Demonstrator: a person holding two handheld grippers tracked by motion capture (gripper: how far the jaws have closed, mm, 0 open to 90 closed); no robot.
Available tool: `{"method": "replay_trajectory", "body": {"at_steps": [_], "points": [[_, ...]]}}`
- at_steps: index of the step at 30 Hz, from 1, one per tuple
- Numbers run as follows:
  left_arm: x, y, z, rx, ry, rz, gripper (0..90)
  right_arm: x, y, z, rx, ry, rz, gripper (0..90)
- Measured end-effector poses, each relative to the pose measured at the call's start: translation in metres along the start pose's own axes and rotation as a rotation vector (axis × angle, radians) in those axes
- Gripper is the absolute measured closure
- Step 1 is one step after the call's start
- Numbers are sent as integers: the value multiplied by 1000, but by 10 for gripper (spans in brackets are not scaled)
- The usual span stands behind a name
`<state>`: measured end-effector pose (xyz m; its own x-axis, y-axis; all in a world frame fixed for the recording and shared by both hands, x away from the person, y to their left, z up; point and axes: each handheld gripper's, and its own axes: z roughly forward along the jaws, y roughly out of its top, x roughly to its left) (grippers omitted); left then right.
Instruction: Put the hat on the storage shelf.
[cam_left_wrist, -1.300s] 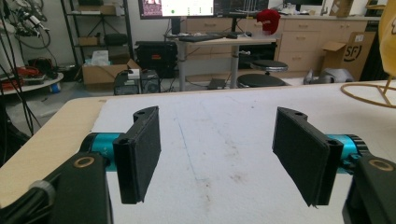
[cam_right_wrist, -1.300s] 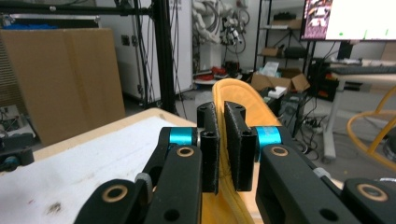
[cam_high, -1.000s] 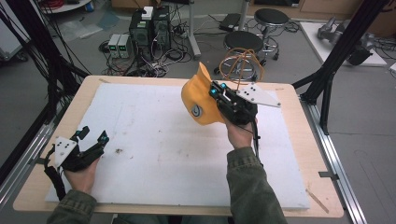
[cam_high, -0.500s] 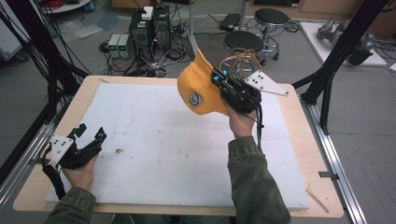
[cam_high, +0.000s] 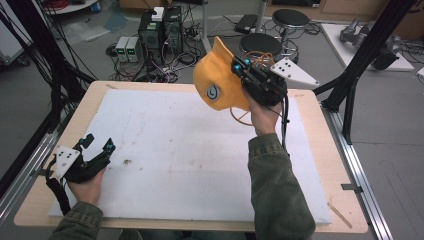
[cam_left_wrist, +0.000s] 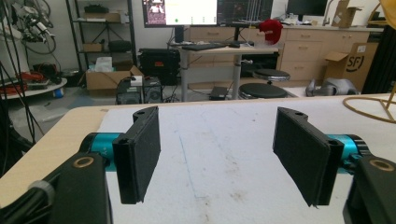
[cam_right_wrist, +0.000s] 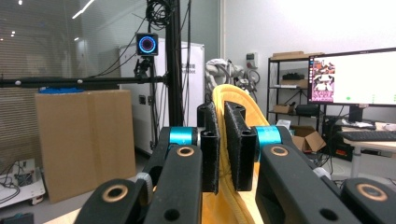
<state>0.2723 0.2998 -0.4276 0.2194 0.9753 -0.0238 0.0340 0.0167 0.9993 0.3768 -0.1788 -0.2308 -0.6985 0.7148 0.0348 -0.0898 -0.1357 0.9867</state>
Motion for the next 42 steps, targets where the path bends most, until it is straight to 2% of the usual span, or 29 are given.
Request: {"method": "replay_trajectory", "body": {"at_steps": [3, 8, 12, 15, 16, 20, 23, 25, 26, 28, 30, 35, 37, 42], "points": [[1, -1, 0, 9, 2, 0, 323, -4, 3, 4, -3, -8, 6, 846], [2, -2, -3, 9, 3, 1, 323, -15, 8, 17, -31, -24, 42, 845], [6, -2, -7, 7, 9, -22, 323, -28, 9, 30, -44, -47, 70, 846], [8, -3, -9, 7, 19, -36, 323, -35, 7, 31, -60, -63, 86, 846], [9, -4, -10, 9, 19, -40, 323, -42, 5, 30, -77, -90, 98, 846], [9, -4, -10, 10, 15, -45, 323, -58, 1, 27, -107, -111, 136, 846], [7, -5, -8, 16, 5, -43, 323, -68, 4, 27, -115, -128, 139, 845], [5, -5, -7, 20, -2, -34, 323, -70, 5, 27, -115, -133, 137, 846], [4, -6, -7, 18, -5, -34, 323, -75, 8, 27, -106, -152, 119, 846], [3, -6, -7, 21, -12, -27, 323, -77, 9, 28, -105, -166, 104, 845], [3, -6, -7, 22, -13, -27, 324, -83, 9, 28, -93, -205, 82, 846], [4, -7, -7, 25, -9, -41, 323, -100, 5, 21, -72, -301, 59, 847], [5, -7, -7, 24, -11, -54, 324, -100, 7, 17, -76, -352, -9, 848], [4, -8, -5, 26, -16, -53, 324, -109, 5, 13, -77, -430, -12, 848]]}}
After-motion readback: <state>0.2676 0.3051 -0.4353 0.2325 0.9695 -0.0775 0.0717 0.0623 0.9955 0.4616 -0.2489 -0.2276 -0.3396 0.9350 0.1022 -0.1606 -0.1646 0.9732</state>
